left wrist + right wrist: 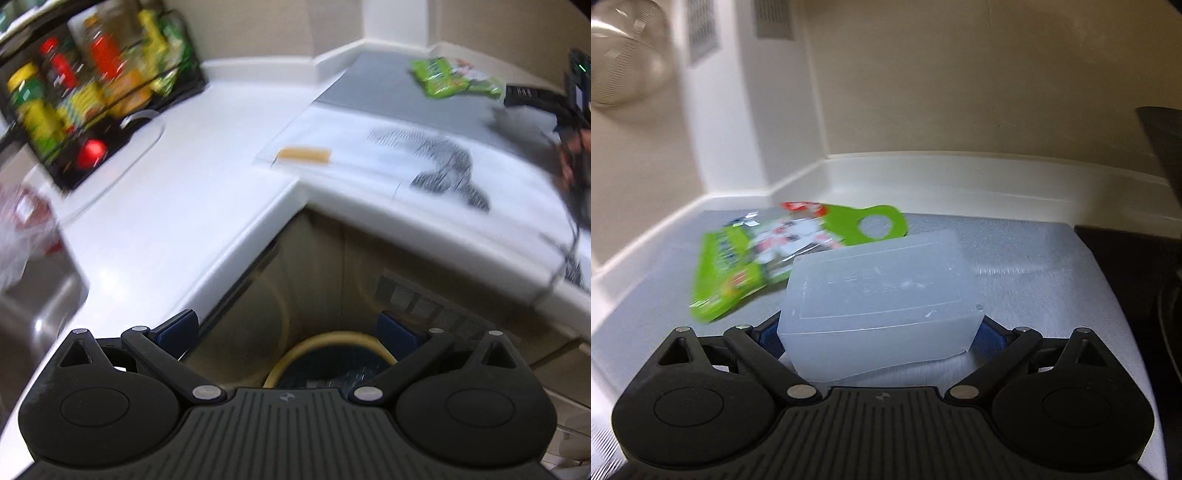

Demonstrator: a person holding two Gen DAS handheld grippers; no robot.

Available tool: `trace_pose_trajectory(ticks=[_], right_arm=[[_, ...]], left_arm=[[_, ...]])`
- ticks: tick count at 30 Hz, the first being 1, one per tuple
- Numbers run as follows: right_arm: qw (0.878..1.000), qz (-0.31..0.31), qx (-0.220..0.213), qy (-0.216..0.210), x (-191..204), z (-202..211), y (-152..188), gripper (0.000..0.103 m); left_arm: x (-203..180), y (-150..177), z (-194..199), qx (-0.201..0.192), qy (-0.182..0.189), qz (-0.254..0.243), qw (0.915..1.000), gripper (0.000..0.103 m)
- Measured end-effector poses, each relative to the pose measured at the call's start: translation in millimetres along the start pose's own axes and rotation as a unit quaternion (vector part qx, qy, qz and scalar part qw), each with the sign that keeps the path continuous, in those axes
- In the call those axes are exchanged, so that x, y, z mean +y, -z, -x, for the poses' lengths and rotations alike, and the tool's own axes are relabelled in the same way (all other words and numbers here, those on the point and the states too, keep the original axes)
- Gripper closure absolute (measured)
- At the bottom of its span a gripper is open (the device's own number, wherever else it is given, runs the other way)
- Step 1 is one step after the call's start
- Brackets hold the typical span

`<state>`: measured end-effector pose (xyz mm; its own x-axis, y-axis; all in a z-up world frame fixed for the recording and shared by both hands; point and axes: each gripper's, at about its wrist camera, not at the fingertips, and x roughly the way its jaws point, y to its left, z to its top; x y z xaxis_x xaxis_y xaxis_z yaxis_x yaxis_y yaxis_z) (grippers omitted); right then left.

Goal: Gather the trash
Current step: 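Grasp the frosted white plastic box with the right tool while the left tool grasps the green snack bag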

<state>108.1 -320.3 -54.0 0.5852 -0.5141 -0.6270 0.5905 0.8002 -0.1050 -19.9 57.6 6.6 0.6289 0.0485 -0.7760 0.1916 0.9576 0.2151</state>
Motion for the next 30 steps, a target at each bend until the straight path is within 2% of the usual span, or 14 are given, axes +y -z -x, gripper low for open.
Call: trace_pose_trajectory(ticks=[3,6,9,13,16,21,28,29,30], right_arm=[[1.000,0.007,-0.021,-0.013,-7,38,16,0.006],[0.999,0.021,-0.043,0.007,-12,57,26,0.006],[0.999,0.010,-0.031,0.012,-21,50,30,0.006],[1.000,-0.023,-0.005,0.002,-32,38,25,0.006],[0.999,-0.032,0.022,-0.001,-35,34,28,0.005],[0.999,-0.032,0.027,0.001,-34,32,28,0.005],[0.999,-0.032,0.028,0.003,-34,30,28,0.005],[0.999,-0.031,0.028,0.004,-33,30,28,0.005],[0.999,-0.029,0.029,0.005,-33,29,27,0.005]], left_arm=[[-19,-33,-2,-0.044,0.017,-0.025,0.9986,0.000],[-47,-73,-12,-0.090,0.022,-0.050,0.9944,0.000],[-85,-120,-33,-0.131,0.033,-0.089,0.9868,0.000],[-136,-176,-67,-0.164,0.056,-0.150,0.9735,0.000],[-172,-212,-96,-0.163,0.075,-0.182,0.9667,0.000],[-223,-261,-143,-0.145,0.095,-0.212,0.9618,0.000],[-258,-289,-199,-0.099,0.091,-0.229,0.9641,0.000],[-260,-291,-206,-0.094,0.089,-0.226,0.9656,0.002],[-261,-292,-211,-0.093,0.087,-0.220,0.9672,0.014]])
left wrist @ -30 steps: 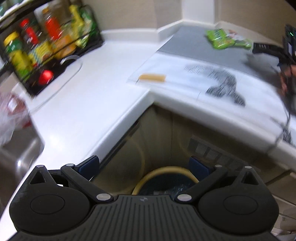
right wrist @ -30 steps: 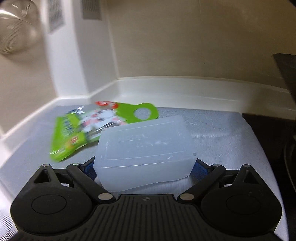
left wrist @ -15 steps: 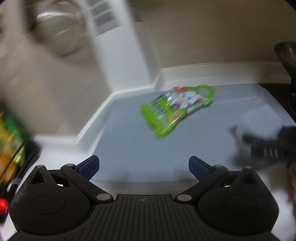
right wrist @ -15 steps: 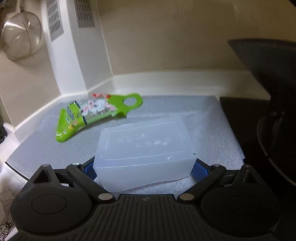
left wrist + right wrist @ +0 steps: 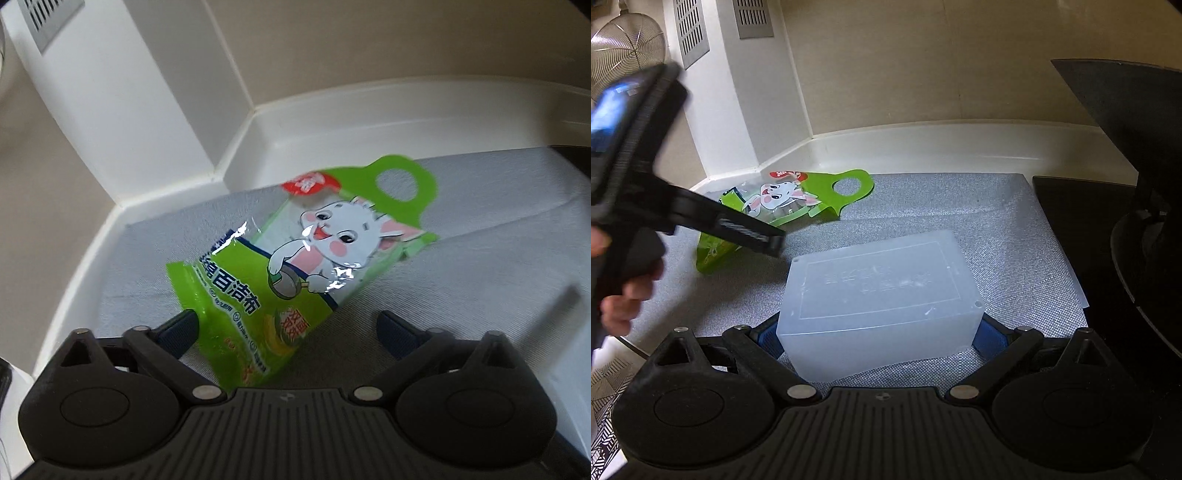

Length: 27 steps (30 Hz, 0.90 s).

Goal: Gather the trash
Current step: 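Grasp the frosted white plastic box with the right tool while the left tool grasps the green snack bag, then carry the white box and green snack bag down over the trash bin with both tools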

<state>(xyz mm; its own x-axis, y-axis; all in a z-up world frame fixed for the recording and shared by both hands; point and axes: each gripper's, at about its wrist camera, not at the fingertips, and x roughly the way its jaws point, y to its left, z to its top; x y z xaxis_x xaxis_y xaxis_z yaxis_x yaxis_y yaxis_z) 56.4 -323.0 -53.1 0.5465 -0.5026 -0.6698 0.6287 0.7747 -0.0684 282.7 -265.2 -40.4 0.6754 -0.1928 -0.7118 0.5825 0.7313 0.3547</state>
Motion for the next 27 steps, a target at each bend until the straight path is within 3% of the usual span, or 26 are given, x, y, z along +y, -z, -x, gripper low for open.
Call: trace_pose_trajectory(ticks=[1,2,3,4,8,12,19,27], right_arm=[[1.000,0.001,0.000,0.001,0,0,0,0.005],[1.000,0.001,-0.001,-0.001,0,0,0,0.005],[1.000,0.000,-0.002,-0.001,0,1,0,0.006],[1.000,-0.001,-0.003,-0.002,-1,2,0,0.006],[1.000,0.003,-0.014,-0.002,1,7,1,0.006],[1.000,0.001,-0.018,-0.004,0,10,1,0.006],[1.000,-0.006,-0.014,-0.010,-1,10,0,0.006],[1.000,-0.010,-0.006,-0.018,-3,7,-2,0.006]], left_arm=[[3,0,0,-0.006,0.008,0.013,0.9999,0.053],[5,-1,0,-0.003,0.016,0.022,0.9996,0.079],[7,-2,-1,0.003,0.016,0.032,0.9994,0.094],[11,-2,1,0.000,0.017,0.041,0.9990,0.098],[17,6,32,-0.028,0.025,0.051,0.9980,0.103],[17,27,77,-0.057,-0.013,0.047,0.9972,0.103],[25,91,146,-0.025,-0.064,0.067,0.9954,0.103],[49,188,235,0.004,-0.085,0.112,0.9901,0.103]])
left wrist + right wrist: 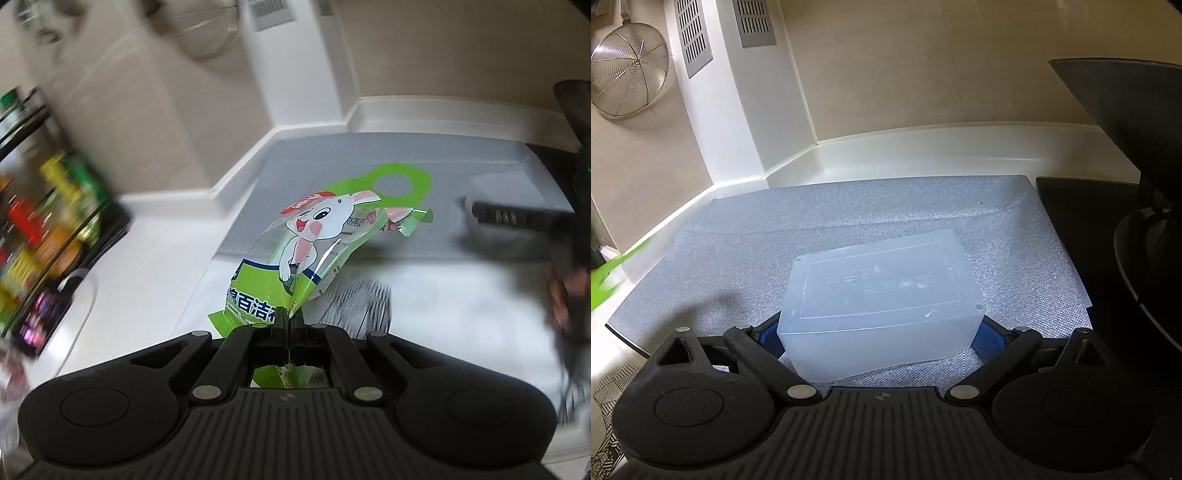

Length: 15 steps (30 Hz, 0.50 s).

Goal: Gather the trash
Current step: 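Carry the white box and green snack bag down over the trash bin with both tools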

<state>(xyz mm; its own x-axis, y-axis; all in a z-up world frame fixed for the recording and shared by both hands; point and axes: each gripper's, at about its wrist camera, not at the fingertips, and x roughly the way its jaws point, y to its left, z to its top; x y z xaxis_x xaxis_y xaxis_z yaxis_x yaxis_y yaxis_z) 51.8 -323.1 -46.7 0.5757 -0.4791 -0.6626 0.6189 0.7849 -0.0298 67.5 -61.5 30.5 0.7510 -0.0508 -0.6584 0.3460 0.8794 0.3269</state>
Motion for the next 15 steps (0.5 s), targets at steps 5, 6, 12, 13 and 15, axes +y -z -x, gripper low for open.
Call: trace_pose_trajectory(ticks=[5,6,12,13,15], right_arm=[[1.000,-0.011,-0.002,-0.010,-4,2,0,0.006],[1.000,-0.007,0.001,-0.006,-3,6,2,0.006],[0.996,0.030,-0.021,-0.081,17,85,21,0.006],[0.994,0.040,-0.029,-0.098,21,103,25,0.006],[0.989,0.053,-0.041,-0.132,26,138,33,0.006]], left_arm=[[39,53,61,0.000,-0.023,0.028,0.9993,0.103],[44,63,71,0.001,-0.026,0.033,0.9991,0.103],[75,114,106,0.011,-0.038,0.073,0.9965,0.103],[79,121,109,0.013,-0.038,0.078,0.9961,0.103],[85,135,115,0.017,-0.039,0.088,0.9952,0.103]])
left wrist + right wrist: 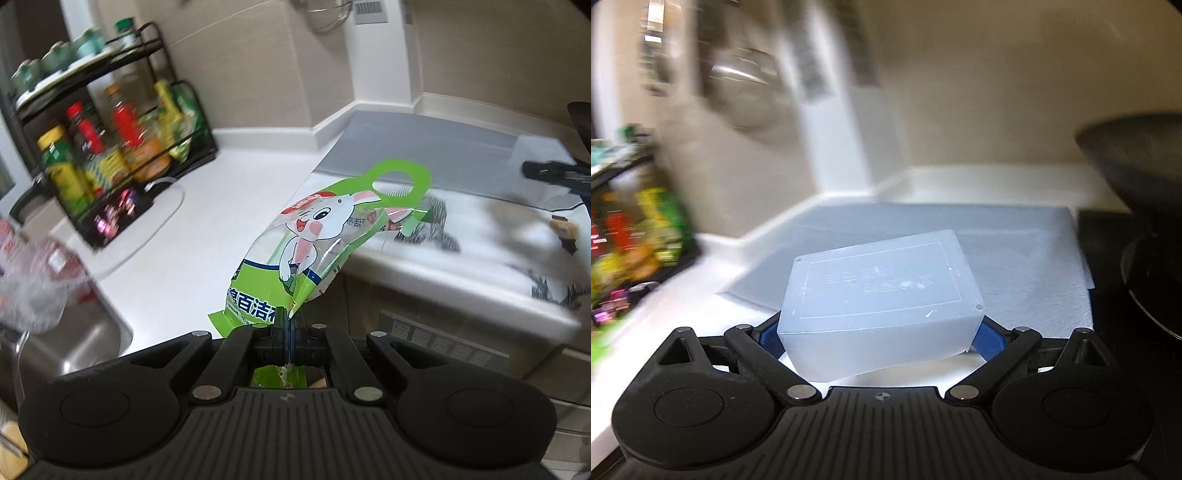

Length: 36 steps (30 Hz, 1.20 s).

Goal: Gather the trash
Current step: 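Carry the white box and green snack bag down over the trash bin with both tools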

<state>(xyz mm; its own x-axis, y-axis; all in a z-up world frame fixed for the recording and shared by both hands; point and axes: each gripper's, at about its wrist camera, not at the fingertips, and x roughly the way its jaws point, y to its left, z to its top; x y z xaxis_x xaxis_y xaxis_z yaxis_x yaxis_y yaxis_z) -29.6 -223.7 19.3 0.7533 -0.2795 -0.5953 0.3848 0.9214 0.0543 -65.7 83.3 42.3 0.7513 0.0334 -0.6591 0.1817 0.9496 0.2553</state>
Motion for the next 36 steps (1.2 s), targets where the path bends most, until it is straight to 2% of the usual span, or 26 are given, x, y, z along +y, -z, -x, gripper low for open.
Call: trace_pose_trajectory(ticks=[4,7,10,13,18,23,26,36], right_arm=[[0.997,0.037,-0.013,-0.064,27,59,10,0.006],[0.992,0.063,-0.005,-0.109,43,90,21,0.006],[0.985,0.087,0.025,-0.146,62,108,41,0.006],[0.977,0.106,0.073,-0.170,82,115,71,0.006],[0.961,0.111,0.177,-0.182,104,104,121,0.006],[0.944,0.127,0.236,-0.192,124,112,157,0.006],[0.939,0.139,0.243,-0.198,132,116,161,0.006],[0.944,0.116,0.248,-0.184,122,117,164,0.006]], left_arm=[[13,25,12,0.007,0.002,0.019,0.9998,0.103],[22,48,21,0.010,-0.001,0.033,0.9994,0.103],[28,73,27,0.018,-0.004,0.043,0.9989,0.103],[35,98,30,0.032,-0.004,0.057,0.9978,0.103],[46,135,27,0.059,-0.010,0.090,0.9941,0.103],[52,158,22,0.078,-0.023,0.108,0.9908,0.103],[50,161,22,0.081,-0.020,0.101,0.9914,0.103],[40,165,18,0.090,-0.005,0.086,0.9922,0.103]])
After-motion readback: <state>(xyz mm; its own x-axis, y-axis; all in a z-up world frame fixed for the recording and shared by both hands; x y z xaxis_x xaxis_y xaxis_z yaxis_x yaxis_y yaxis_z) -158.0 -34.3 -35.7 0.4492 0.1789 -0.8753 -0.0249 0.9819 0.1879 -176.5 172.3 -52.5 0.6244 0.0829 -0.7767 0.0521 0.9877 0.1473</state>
